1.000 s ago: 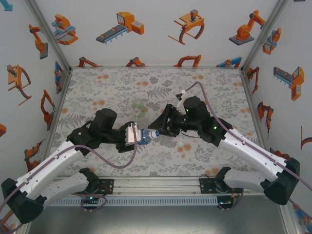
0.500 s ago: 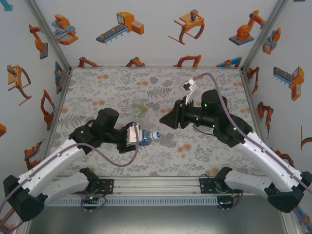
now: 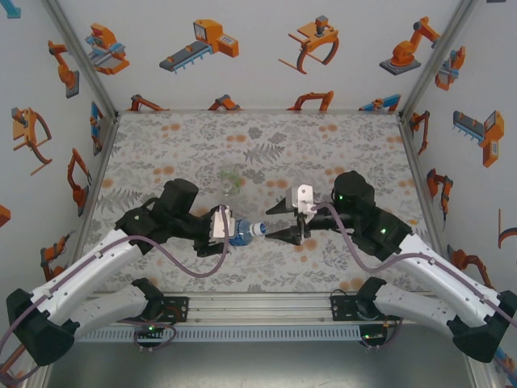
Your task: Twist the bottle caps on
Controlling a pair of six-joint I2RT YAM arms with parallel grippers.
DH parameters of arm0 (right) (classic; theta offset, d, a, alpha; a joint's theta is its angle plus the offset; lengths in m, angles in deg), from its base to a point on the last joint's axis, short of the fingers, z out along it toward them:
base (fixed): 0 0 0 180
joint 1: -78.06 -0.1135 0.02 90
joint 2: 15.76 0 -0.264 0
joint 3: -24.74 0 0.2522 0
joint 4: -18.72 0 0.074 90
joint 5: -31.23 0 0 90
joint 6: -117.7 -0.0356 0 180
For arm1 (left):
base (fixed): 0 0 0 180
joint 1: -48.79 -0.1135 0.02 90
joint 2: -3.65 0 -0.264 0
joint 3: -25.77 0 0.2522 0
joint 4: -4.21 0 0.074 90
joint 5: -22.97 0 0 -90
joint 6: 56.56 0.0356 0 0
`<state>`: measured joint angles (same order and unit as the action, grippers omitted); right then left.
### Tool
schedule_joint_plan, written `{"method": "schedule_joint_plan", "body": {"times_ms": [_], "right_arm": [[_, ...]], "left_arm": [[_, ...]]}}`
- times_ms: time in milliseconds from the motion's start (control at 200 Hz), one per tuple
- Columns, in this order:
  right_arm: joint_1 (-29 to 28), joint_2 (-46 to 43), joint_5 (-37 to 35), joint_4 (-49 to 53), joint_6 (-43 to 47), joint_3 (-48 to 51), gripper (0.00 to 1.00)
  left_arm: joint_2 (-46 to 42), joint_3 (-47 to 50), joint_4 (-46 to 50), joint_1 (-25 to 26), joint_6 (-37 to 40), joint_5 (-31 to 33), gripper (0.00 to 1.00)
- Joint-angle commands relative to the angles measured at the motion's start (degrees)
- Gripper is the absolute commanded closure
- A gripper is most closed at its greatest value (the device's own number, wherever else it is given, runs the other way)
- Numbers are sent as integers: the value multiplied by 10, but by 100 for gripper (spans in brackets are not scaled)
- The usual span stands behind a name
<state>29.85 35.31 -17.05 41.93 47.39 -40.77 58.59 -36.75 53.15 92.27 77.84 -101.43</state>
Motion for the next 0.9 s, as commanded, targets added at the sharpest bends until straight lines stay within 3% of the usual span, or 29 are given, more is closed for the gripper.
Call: {"method": "schedule_joint_plan", "body": {"times_ms": [0,185,636,801,891], "right_arm": [[-11,-10,21,-49,65,19,47],[-18,-3,-4,-65,69,28,48],[-29,25,23,-48,68,23,59],[-34,20,3,-50,58,27,71],[-34,21,-21,-50,2,26,83]], "left_arm": [[6,-17,14,4,15,-23,100],[-1,-14,12,3,16,-21,100],[-5,-13,11,3,14,-18,100],[-5,-13,10,4,15,-17,100],[-6,-13,11,4,15,-16,100]]}}
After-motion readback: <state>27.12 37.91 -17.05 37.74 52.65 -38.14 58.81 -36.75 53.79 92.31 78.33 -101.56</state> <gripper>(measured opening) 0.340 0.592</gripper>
